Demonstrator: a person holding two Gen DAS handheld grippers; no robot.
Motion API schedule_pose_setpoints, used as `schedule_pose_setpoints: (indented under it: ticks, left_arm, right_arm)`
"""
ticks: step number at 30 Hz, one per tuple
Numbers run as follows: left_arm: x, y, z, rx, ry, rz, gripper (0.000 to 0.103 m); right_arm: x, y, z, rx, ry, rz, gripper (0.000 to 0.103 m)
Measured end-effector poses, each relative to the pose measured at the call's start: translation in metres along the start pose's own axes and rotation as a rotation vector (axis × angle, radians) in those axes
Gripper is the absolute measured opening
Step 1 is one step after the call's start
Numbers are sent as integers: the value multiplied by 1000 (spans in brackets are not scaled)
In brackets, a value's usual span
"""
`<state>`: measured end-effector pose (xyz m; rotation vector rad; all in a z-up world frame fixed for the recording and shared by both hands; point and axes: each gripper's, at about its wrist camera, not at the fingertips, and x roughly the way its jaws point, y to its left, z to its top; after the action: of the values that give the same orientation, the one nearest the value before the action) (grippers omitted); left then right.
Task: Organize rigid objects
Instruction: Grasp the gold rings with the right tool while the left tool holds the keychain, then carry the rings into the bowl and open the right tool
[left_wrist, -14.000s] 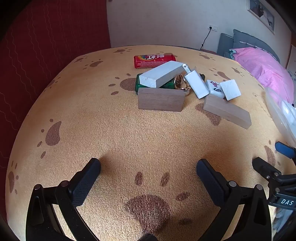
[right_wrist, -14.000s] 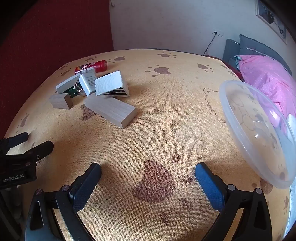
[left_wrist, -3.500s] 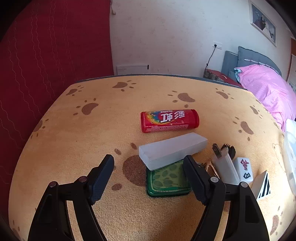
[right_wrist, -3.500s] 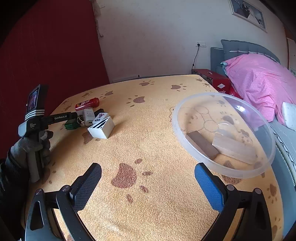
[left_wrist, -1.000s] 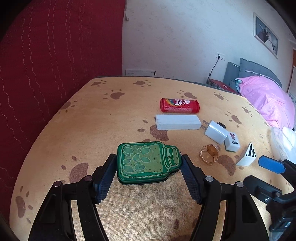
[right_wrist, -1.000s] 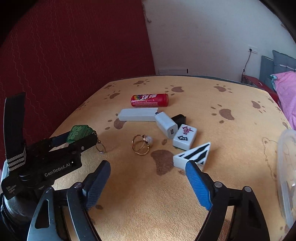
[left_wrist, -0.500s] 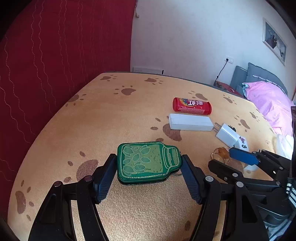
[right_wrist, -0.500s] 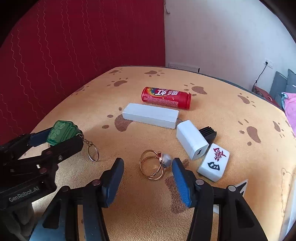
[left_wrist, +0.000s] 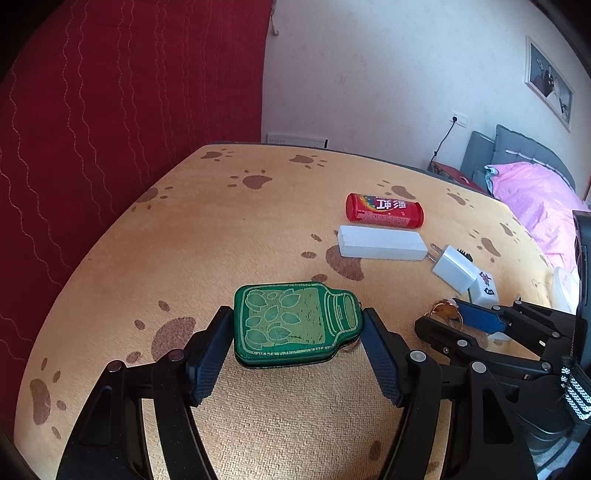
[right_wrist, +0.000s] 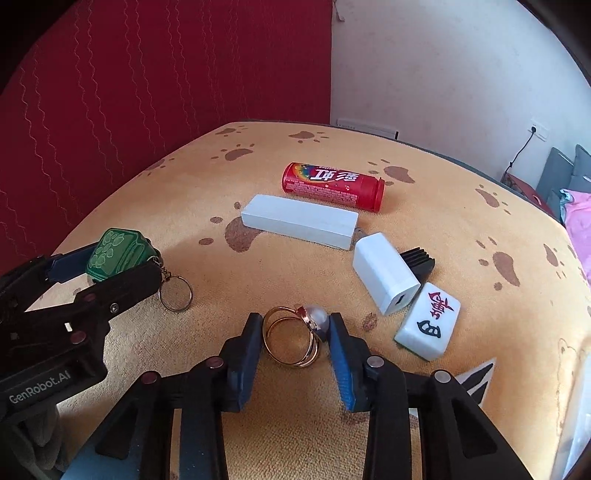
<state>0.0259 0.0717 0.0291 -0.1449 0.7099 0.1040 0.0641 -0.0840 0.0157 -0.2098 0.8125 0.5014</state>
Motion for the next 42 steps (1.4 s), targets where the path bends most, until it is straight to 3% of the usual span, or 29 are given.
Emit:
schedule_pose_setpoints:
  ticks: [18,30,42]
  left_arm:
    - [-4,-13,-4,36,-15,-36,70]
    - [-10,-23,-6,53,-27,-38,70]
    - [-14,-40,-13,85,-19,-51,70]
  right_arm:
    - [-79,-36,-48,158,-92,8,38]
    - [-112,-80,-74,270,-141,-89,38]
    - [-149,-147,-110,443,-186,-249,38]
